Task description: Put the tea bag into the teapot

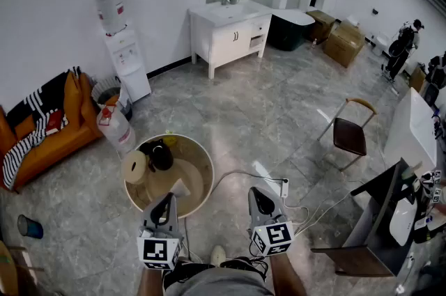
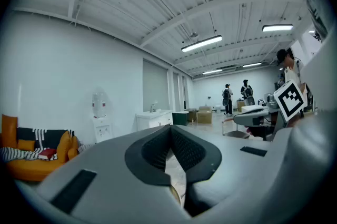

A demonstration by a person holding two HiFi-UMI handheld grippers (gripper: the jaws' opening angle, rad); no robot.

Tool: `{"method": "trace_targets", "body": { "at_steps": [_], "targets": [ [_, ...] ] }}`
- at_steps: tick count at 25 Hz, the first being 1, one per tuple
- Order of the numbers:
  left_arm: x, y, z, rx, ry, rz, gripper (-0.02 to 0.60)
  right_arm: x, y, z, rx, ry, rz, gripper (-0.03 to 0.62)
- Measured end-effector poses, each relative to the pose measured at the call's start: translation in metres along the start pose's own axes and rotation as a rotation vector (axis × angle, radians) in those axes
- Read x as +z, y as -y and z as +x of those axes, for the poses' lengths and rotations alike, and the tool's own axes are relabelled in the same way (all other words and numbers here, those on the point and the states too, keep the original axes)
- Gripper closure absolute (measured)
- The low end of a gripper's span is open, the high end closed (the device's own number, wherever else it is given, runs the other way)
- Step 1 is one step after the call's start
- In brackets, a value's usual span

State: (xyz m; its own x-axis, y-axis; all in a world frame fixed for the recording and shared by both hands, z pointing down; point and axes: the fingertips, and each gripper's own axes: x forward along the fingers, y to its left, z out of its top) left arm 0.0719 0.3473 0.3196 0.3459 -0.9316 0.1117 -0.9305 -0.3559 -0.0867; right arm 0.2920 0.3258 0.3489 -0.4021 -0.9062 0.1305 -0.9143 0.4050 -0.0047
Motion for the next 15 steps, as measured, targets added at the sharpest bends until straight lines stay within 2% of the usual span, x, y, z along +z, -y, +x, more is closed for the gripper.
{"method": "trace_targets", "body": {
  "at_steps": [10, 15],
  "targets": [
    [-0.001, 0.031, 0.01, -0.001, -0.003, -0.01, 0.566, -0.002, 0.02, -0.013, 0.021, 0.003, 0.003, 0.592],
    [-0.003, 0.051, 0.022, -0.029, -0.019, -0.008, 0.566, -0.008, 0.027, -0.016, 0.03, -0.01, 0.003, 0.592]
  ]
}}
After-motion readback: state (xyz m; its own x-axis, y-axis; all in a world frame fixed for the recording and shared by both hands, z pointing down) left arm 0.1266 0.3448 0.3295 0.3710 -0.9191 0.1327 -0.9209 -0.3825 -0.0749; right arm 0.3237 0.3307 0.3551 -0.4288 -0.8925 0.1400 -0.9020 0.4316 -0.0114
